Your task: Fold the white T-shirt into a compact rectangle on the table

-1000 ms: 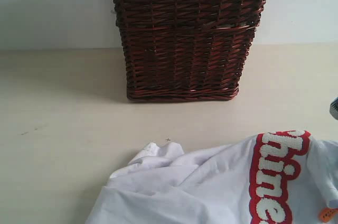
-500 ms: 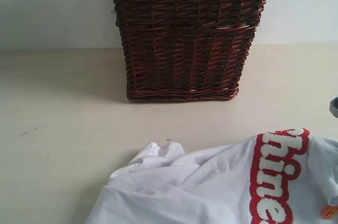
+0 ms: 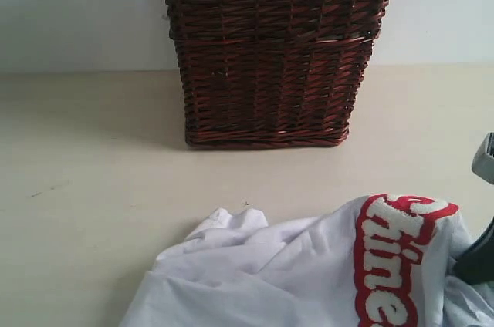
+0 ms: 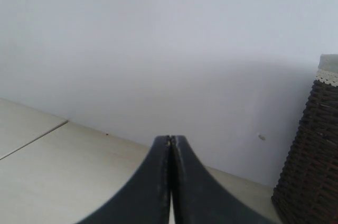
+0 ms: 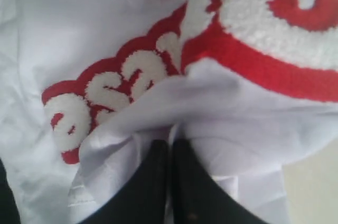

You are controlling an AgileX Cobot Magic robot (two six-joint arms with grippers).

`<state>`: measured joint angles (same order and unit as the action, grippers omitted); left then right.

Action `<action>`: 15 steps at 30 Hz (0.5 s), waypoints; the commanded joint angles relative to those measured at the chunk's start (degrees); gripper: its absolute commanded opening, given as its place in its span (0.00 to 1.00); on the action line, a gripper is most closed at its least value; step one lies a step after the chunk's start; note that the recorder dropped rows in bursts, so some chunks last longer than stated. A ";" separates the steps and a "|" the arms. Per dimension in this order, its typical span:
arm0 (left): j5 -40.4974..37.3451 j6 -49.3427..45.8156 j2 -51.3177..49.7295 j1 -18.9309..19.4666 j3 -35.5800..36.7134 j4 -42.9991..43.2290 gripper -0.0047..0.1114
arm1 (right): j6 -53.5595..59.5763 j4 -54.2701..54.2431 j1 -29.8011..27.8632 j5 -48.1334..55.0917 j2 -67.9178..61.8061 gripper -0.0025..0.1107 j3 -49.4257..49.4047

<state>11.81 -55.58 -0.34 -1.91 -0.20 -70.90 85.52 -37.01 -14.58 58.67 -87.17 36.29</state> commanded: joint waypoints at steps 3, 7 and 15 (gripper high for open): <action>-0.15 -0.07 0.34 0.15 0.20 0.17 0.04 | -12.86 8.90 -0.09 -8.02 -2.22 0.02 -0.02; -0.15 -0.07 0.34 0.15 0.20 0.17 0.04 | -18.34 18.54 -0.09 -3.04 -3.48 0.02 -0.02; -0.15 -0.07 0.34 0.15 0.20 0.17 0.04 | -18.35 24.34 -0.09 0.82 -3.71 0.18 -0.02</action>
<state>11.81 -55.58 -0.34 -1.91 -0.20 -70.90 67.29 -13.82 -14.58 58.78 -90.68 36.41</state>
